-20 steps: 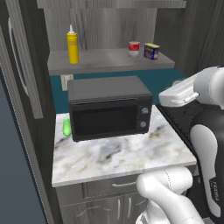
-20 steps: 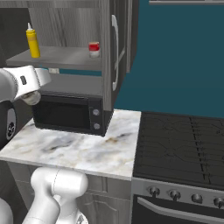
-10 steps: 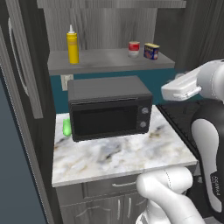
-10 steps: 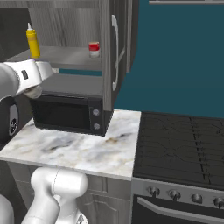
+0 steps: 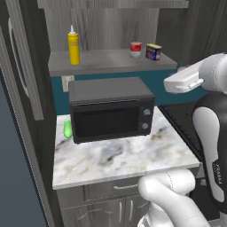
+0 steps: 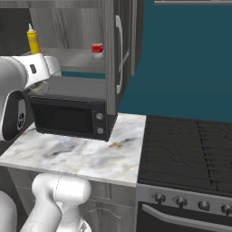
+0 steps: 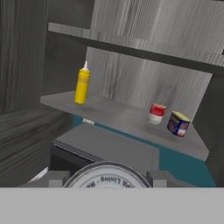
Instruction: Pick the cans from the counter and place them in their designated side in the cabinet.
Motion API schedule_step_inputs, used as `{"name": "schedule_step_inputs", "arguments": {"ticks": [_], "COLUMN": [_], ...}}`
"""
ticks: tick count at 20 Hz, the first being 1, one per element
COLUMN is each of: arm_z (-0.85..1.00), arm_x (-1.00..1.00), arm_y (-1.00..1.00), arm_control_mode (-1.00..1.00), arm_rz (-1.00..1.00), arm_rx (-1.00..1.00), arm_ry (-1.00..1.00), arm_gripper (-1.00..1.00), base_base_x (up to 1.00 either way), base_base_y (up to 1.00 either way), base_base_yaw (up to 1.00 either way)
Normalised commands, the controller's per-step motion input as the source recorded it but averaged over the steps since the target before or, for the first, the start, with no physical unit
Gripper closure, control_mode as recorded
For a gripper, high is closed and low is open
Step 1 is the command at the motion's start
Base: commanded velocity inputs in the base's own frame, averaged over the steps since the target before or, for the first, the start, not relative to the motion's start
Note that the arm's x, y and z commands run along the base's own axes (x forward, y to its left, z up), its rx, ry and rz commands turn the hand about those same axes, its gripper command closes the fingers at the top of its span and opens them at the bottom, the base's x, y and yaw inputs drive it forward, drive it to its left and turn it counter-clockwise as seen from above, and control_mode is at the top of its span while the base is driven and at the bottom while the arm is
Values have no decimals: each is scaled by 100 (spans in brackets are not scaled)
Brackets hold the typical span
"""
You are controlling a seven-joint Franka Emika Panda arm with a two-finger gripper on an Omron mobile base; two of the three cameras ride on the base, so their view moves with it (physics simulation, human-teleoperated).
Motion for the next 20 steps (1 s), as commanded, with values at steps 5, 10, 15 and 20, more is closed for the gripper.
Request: {"name": "schedule_step_inputs", "arguments": {"ticks": [5,10,15,20], "arm_z": [7,6,7,3], "arm_x": [22,17,13,13], "arm_y": [-6,-2,-3,-3], "arm_control_mode": [-100,-100,-100,-100], "arm_rz": [0,0,0,0], "arm_rx": [0,0,0,0], "arm_ry": [0,-2,-3,-4], "arm_gripper": [100,100,100,100], "base_base_x": [0,0,0,0], "base_base_y": [0,0,0,0], "base_base_yaw": [0,0,0,0]}}
